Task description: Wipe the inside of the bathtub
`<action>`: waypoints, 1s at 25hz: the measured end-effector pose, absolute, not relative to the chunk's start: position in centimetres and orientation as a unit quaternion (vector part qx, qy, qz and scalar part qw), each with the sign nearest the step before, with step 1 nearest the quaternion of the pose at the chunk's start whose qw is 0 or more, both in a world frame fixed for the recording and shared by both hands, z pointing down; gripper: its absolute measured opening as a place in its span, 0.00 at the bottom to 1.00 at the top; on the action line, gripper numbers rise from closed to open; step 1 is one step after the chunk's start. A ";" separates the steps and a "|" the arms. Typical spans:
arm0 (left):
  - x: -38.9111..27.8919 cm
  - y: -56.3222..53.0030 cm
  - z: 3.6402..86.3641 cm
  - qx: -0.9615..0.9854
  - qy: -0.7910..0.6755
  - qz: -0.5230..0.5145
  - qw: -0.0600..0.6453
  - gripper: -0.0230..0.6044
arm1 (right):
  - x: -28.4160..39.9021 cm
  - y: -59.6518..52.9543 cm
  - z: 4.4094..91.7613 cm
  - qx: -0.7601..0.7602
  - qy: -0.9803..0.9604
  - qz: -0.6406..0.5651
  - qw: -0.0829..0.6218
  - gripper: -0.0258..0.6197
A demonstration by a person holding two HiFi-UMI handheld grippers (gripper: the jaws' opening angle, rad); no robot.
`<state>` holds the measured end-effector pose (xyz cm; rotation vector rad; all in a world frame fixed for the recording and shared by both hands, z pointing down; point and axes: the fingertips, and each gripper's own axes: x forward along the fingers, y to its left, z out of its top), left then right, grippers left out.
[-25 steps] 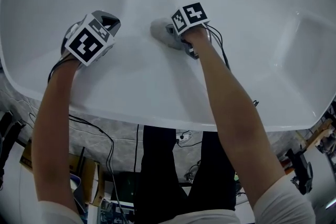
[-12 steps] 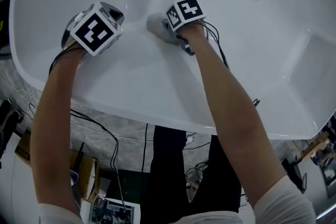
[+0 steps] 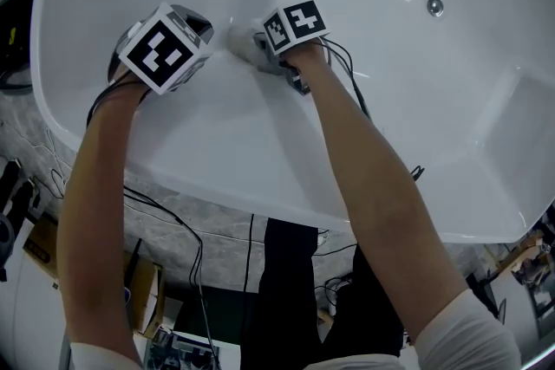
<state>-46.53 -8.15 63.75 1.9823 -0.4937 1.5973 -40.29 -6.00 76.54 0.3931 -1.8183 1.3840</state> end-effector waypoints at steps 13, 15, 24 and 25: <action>-47.0 -8.9 62.3 0.733 -0.208 0.588 0.272 0.05 | -41.2 -7.2 73.5 0.150 -0.749 0.551 0.336 0.18; -46.4 -8.6 61.7 0.735 -0.206 0.584 0.275 0.05 | -40.2 -7.1 72.5 0.152 -0.754 0.541 0.339 0.18; -43.1 -8.5 58.0 0.752 -0.228 0.545 0.294 0.05 | -34.7 -7.4 66.4 0.185 -0.773 0.530 0.296 0.18; -42.5 -8.6 57.6 0.754 -0.232 0.539 0.295 0.05 | -33.9 -7.6 65.6 0.194 -0.775 0.528 0.286 0.18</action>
